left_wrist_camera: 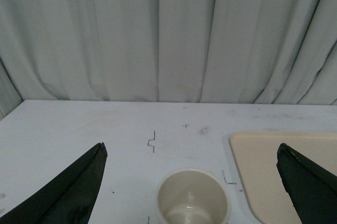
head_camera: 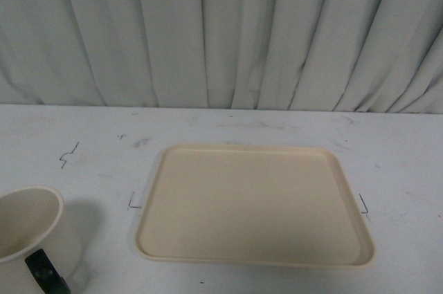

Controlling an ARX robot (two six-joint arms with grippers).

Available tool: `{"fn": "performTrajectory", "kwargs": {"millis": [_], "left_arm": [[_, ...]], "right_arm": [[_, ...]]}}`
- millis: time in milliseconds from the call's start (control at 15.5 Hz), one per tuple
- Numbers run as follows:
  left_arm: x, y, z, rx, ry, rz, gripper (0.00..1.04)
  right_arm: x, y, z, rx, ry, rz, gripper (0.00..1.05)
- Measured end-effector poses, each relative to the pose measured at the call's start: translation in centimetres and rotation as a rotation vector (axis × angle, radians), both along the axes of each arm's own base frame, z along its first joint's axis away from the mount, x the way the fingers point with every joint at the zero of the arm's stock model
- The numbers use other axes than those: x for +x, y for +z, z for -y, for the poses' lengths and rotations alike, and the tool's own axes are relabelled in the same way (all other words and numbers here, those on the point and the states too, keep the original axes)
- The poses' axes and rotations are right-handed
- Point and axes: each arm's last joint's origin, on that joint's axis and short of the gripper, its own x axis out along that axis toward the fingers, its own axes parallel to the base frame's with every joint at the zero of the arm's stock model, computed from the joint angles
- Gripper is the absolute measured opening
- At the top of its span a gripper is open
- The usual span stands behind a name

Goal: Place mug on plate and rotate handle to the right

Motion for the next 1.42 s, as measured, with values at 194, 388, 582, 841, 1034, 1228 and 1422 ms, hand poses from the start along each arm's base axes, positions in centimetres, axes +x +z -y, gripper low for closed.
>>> {"fn": "performTrajectory", "kwargs": {"millis": [194,388,582,841,1034,1228,1422], "left_arm": [[0.0,0.0,0.0,0.0,0.0,0.0,0.98],[0.0,0.0,0.0,0.0,0.0,0.0,0.98],[0.0,-0.1,0.0,-0.001,0.008,-0.018,0.98],[3.1,4.7,-1.2,0.067,0.28,-0.574,0.98],[7.3,5.0,-2.6,-0.013,0.246,-0.747,0.98],[10.7,3.8,-2.5,-0.106,0.135,-0.859,0.98],[13.0,0.7,-2.4,-0.148,0.083,-0.949,0.98]], "right_arm": [[0.0,0.0,0.0,0.0,0.0,0.0,0.98],[0.0,0.0,0.0,0.0,0.0,0.0,0.98],[0.0,0.0,0.0,0.0,0.0,0.0,0.98],[0.0,0.0,0.0,0.0,0.001,-0.002,0.98],[0.0,0.0,0.0,0.0,0.001,0.0,0.98],[0.0,0.0,0.0,0.0,0.001,0.0,0.98],[0.0,0.0,0.0,0.0,0.001,0.0,0.98]]}}
